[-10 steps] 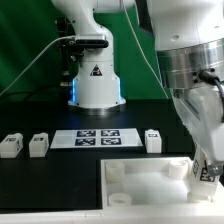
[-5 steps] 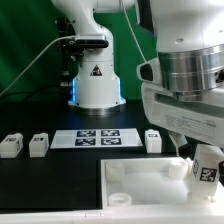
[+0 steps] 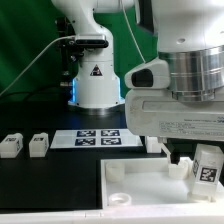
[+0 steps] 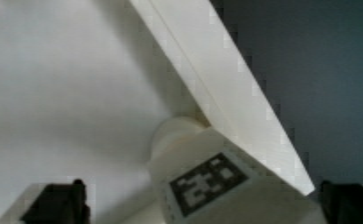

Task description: Assemble one leg

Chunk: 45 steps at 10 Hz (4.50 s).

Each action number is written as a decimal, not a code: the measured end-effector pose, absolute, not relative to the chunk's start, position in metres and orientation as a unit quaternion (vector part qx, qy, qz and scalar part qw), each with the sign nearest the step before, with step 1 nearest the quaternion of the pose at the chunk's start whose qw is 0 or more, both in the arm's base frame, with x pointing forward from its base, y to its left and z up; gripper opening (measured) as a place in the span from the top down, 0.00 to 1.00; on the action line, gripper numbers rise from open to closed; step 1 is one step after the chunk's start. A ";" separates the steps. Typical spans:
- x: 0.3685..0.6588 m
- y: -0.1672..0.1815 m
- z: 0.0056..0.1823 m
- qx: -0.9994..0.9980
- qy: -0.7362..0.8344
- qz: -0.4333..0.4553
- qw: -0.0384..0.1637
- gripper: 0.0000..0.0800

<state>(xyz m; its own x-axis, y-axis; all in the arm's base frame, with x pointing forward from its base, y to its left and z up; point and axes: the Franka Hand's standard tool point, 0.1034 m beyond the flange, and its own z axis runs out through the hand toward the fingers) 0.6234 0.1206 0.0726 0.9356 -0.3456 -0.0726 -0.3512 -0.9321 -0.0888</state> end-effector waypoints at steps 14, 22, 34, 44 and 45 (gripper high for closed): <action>0.629 0.127 0.069 -0.753 0.651 0.038 0.091 0.64; 0.626 0.136 0.069 -0.865 0.494 0.016 0.091 0.19; 0.631 0.129 0.070 -0.985 0.160 -0.030 0.052 0.53; 0.627 0.121 0.063 -0.767 0.631 -0.002 0.117 0.63; 0.627 0.121 0.063 -0.771 0.626 -0.003 0.116 0.63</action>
Offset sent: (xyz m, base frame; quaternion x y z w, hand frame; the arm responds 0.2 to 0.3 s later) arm 0.0000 0.0000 0.0000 0.0000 0.0000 0.0000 1.0000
